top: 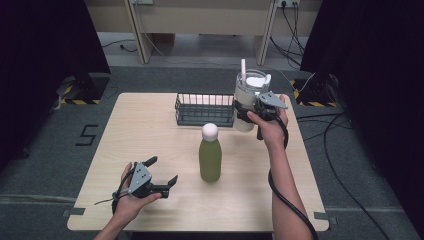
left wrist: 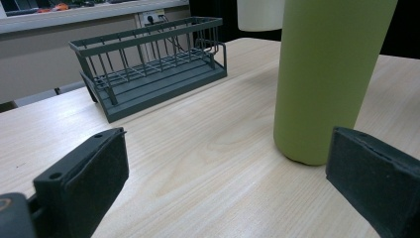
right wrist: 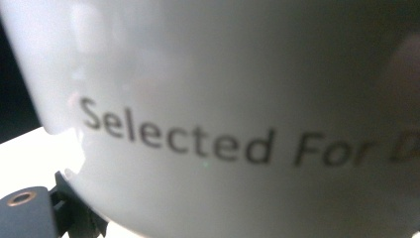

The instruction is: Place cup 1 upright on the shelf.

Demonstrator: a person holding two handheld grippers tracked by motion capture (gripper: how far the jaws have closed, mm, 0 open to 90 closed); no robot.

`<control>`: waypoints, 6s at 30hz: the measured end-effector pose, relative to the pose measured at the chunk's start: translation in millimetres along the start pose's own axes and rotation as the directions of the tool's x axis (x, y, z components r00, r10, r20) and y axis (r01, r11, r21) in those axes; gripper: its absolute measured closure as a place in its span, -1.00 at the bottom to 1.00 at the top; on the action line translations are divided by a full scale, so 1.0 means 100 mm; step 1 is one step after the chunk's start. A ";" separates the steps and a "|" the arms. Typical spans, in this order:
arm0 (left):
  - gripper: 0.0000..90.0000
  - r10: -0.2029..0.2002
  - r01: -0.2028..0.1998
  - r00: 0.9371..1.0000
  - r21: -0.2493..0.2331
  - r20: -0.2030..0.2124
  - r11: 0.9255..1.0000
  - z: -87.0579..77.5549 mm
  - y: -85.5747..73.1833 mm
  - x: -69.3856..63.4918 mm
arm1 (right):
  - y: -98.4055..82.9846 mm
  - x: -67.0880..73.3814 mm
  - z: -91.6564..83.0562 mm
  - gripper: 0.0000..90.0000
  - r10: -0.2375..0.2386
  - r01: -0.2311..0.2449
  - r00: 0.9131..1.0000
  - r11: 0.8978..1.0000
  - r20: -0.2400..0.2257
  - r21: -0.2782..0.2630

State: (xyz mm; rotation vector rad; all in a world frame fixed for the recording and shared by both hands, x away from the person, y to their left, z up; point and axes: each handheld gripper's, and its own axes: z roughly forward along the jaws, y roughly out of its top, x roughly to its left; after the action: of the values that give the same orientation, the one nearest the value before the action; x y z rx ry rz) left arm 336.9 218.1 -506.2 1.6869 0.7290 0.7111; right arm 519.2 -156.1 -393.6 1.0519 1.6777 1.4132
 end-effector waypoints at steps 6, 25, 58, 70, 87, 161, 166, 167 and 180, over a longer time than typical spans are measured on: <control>-0.94 0.001 -0.001 1.000 -0.002 0.000 1.000 -0.01 0.00 0.00 | 0.06 0.03 0.07 -0.81 0.001 -0.001 1.000 1.000 -0.006 -0.005; -0.93 -0.005 0.004 1.000 -0.013 -0.005 1.000 -0.02 0.01 0.01 | 0.29 0.13 0.27 -0.81 -0.008 0.007 0.999 1.000 -0.032 -0.030; -0.90 -0.018 0.018 1.000 -0.021 -0.007 1.000 -0.02 0.02 0.02 | 0.52 0.26 0.80 -0.81 0.000 -0.001 0.998 1.000 -0.062 -0.024; -0.89 -0.010 0.010 1.000 -0.020 -0.008 1.000 -0.02 0.02 0.01 | 0.53 0.33 1.03 -0.82 0.008 -0.009 0.997 1.000 -0.075 -0.010; -0.88 -0.015 0.015 1.000 -0.020 -0.002 1.000 -0.02 0.01 0.01 | 0.40 0.25 1.30 -0.84 0.029 -0.027 0.998 0.999 -0.051 0.039; -0.88 -0.001 0.001 1.000 -0.019 0.026 1.000 0.00 0.01 -0.06 | -0.05 0.27 0.80 -0.88 -0.065 0.069 0.997 0.994 -0.042 0.090; -0.88 0.003 -0.003 1.000 -0.023 0.028 1.000 0.00 0.02 -0.07 | -0.03 0.21 0.62 -0.87 -0.054 0.056 0.998 0.996 -0.027 0.067; -0.88 0.003 -0.003 1.000 -0.023 0.028 1.000 0.00 0.02 -0.07 | -0.03 0.21 0.62 -0.87 -0.054 0.056 0.998 0.996 -0.027 0.067; -0.88 0.014 -0.014 1.000 -0.024 0.027 1.000 0.00 0.04 -0.10 | -0.10 0.05 0.18 -0.85 -0.037 0.036 0.999 0.998 0.028 0.055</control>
State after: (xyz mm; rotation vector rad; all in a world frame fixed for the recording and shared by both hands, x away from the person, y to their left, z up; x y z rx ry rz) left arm 331.0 209.8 -503.2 1.6787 0.6879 0.7023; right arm 531.7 -144.3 -406.6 1.0614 1.7144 1.3303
